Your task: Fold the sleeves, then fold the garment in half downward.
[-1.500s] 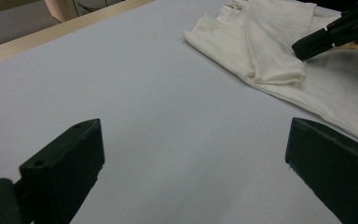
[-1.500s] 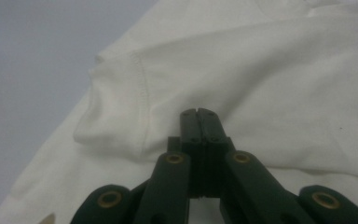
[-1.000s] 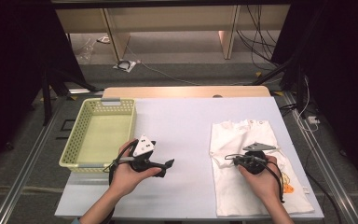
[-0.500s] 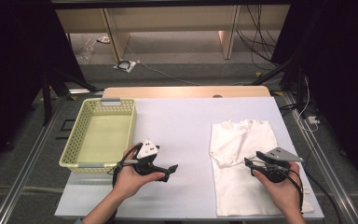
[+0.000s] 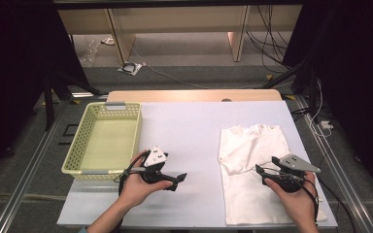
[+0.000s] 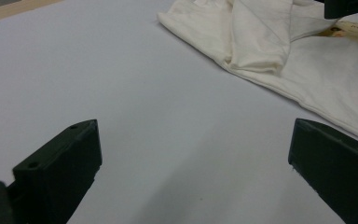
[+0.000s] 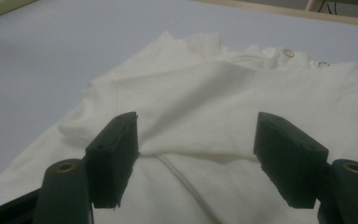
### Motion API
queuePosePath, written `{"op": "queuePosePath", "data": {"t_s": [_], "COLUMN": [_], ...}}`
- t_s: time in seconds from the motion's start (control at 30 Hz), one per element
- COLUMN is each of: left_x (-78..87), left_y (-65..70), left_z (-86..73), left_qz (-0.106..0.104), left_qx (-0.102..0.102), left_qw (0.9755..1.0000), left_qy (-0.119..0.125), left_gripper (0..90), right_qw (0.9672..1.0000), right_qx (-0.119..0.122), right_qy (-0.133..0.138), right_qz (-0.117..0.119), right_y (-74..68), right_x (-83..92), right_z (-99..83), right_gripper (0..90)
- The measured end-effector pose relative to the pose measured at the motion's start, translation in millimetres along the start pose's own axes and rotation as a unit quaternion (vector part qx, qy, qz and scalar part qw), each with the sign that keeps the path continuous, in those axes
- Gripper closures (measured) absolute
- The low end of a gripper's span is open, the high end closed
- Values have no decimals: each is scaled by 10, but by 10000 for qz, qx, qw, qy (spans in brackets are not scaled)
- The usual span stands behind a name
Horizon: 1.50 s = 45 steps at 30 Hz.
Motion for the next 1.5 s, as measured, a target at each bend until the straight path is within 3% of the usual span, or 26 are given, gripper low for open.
{"op": "queuePosePath", "data": {"t_s": [0.27, 0.5, 0.57, 0.7, 0.8, 0.9, 1.03, 1.13, 1.27, 1.5], "left_x": [-6, -55, -78, -134, -227, -347, -553, -710, -877, -1043], "left_y": [29, 94, 137, 280, 431, 565, 745, 854, 951, 1055], "left_z": [21, -8, -10, 21, 74, 139, 169, 159, 155, 196], "left_qz": [-5, -71, -101, -202, -305, -498, -794, -907, -878, -806], "left_qx": [-41, -67, -124, -190, -351, -304, -370, -306, -362, -563], "left_qw": [10000, 9999, 9998, 9995, 9986, 9977, 9944, 9924, 9909, 9893], "left_qy": [16, -42, -76, -146, -265, -348, -596, -778, -950, -1077], "left_gripper": [35, 86, 131, 229, 289, 366, 507, 561, 596, 566], "right_qw": [9999, 9990, 9984, 9954, 9917, 9886, 9812, 9778, 9748, 9726], "right_qx": [-72, -140, -135, -356, -662, -850, -1222, -1297, -1354, -1346], "right_qy": [39, -69, -217, -479, -693, -827, -999, -1167, -1275, -1486], "right_qz": [-74, -408, -504, -750, -856, -927, -1112, -1159, -1230, -1173], "right_y": [51, 253, 321, 523, 675, 802, 943, 1005, 1041, 1040], "right_x": [63, 137, 166, 226, 263, 300, 358, 378, 407, 400], "right_z": [6, 47, 35, -38, -118, -184, -288, -358, -393, -444], "right_gripper": [322, 352, 357, 380, 414, 450, 541, 590, 638, 674]}}
Point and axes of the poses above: each handheld gripper's, and its own axes: x roughly backward along the jaws, z roughly out of its top, y roughly to its right, the point moved 6 cm from there along -x, roughly forward along the jaws, and after that the axes turned 2 degrees about z, right-handed, at the moved point
